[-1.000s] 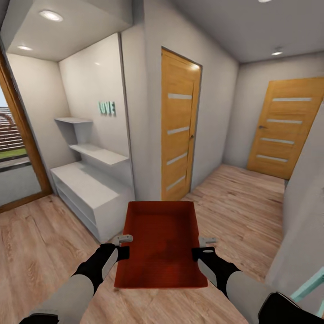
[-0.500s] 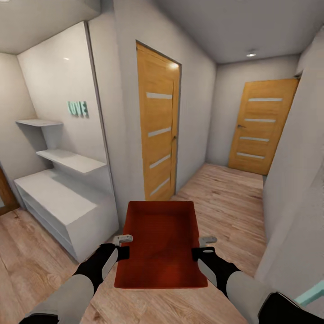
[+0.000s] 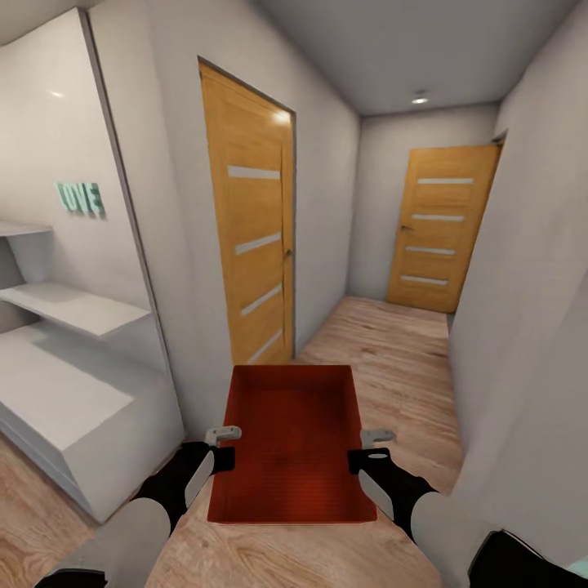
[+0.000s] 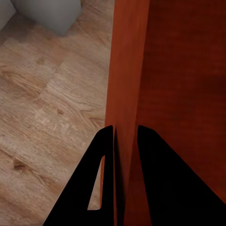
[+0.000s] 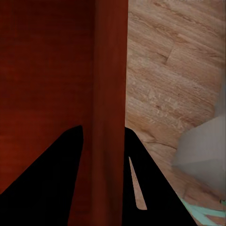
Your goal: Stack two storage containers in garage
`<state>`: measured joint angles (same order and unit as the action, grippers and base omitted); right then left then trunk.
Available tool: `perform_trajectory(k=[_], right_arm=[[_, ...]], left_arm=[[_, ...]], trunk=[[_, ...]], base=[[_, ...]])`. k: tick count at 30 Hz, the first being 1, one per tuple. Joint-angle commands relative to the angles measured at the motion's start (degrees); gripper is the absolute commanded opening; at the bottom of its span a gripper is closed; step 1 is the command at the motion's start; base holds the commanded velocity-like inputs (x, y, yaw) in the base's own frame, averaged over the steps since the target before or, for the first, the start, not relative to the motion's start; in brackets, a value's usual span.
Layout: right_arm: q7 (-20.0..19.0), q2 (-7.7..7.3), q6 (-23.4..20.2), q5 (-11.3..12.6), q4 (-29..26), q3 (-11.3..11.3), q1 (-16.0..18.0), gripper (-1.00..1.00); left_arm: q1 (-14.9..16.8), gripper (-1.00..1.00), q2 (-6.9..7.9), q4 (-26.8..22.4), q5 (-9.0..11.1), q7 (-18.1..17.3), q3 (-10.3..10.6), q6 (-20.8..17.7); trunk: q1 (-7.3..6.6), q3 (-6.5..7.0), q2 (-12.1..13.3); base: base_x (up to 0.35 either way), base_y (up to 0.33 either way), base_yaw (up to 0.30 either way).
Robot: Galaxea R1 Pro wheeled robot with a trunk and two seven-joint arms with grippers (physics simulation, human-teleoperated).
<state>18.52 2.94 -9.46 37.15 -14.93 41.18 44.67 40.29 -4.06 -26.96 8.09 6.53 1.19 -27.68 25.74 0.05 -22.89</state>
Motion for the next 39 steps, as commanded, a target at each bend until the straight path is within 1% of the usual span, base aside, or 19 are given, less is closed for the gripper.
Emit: perform_trajectory(k=[1,10,29,39], right_arm=[[3.71,-0.04,-0.39,-1.47,-0.19,-1.7,0.07,-1.0],[3.66,-0.04,-0.39,-1.47,-0.18,-1.69,0.07,-1.0],[3.66,-0.23,-0.39,-1.47,-0.19,-1.72,0.07,-1.0],[3.76,0.05,-0.38,-1.53,-0.19,-1.72,0.07,-1.0]], left_arm=[[-0.04,-1.0,0.01,-0.02,0.95,0.67,-0.1,-0.27],[-0.04,-1.0,0.08,-0.02,0.96,0.67,-0.05,-0.27],[-0.04,-1.0,0.09,-0.02,0.96,0.67,-0.05,-0.27],[-0.04,-1.0,0.09,-0.02,0.96,0.67,-0.05,-0.27]], trunk=[[0.05,-0.02,-0.04],[0.05,-0.02,-0.04],[0.05,-0.02,-0.04],[0.05,-0.02,-0.04]], base=[[0.321,0.0,-0.02],[0.321,0.009,-0.004],[0.321,0.075,-0.001],[0.321,0.078,-0.195]])
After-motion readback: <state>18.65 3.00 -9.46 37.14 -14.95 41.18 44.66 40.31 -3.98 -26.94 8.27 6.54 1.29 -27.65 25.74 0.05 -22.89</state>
